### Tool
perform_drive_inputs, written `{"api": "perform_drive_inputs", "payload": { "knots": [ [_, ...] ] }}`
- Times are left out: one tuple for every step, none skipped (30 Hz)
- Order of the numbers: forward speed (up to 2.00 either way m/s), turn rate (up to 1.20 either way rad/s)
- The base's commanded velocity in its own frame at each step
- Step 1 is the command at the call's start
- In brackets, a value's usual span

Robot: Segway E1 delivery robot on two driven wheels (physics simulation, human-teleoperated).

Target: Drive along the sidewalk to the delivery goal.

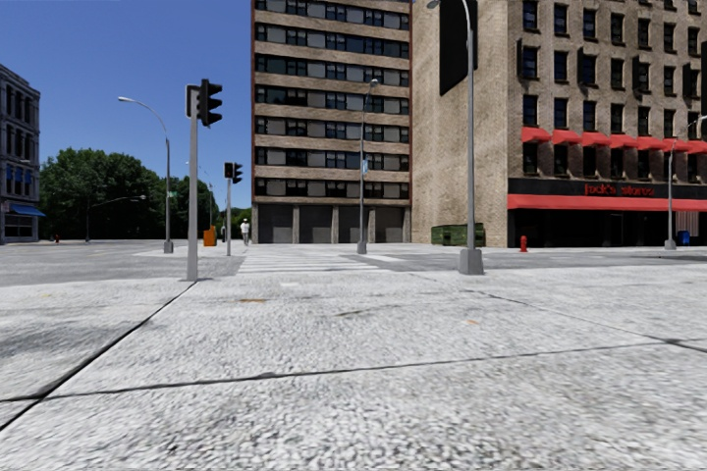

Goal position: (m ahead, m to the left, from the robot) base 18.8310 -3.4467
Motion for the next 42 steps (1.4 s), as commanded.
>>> {"api": "perform_drive_inputs", "payload": {
  "knots": [
    [2.00,0.00],
    [2.00,0.00],
    [2.00,0.00],
    [2.00,0.00],
    [2.00,0.00],
    [2.00,0.00],
    [2.00,0.04],
    [2.00,0.04],
    [2.00,0.13],
    [2.00,0.15],
    [2.00,0.16],
    [2.00,0.16],
    [2.00,0.16],
    [2.00,0.07],
    [2.00,0.00],
    [2.00,0.00],
    [2.00,0.00],
    [2.00,0.00],
    [2.00,0.00],
    [2.00,0.00],
    [2.00,0.00],
    [2.00,0.02],
    [2.00,0.02],
    [2.00,0.10],
    [2.00,0.13],
    [2.00,0.13],
    [2.00,0.15],
    [2.00,0.16],
    [2.00,0.22],
    [2.00,0.22],
    [2.00,0.25],
    [2.00,0.26],
    [2.00,0.26],
    [2.00,0.26],
    [2.00,0.26],
    [2.00,0.26],
    [2.00,0.26],
    [2.00,0.26],
    [2.00,0.26],
    [2.00,0.26],
    [2.00,0.26],
    [2.00,0.26]
  ]
}}
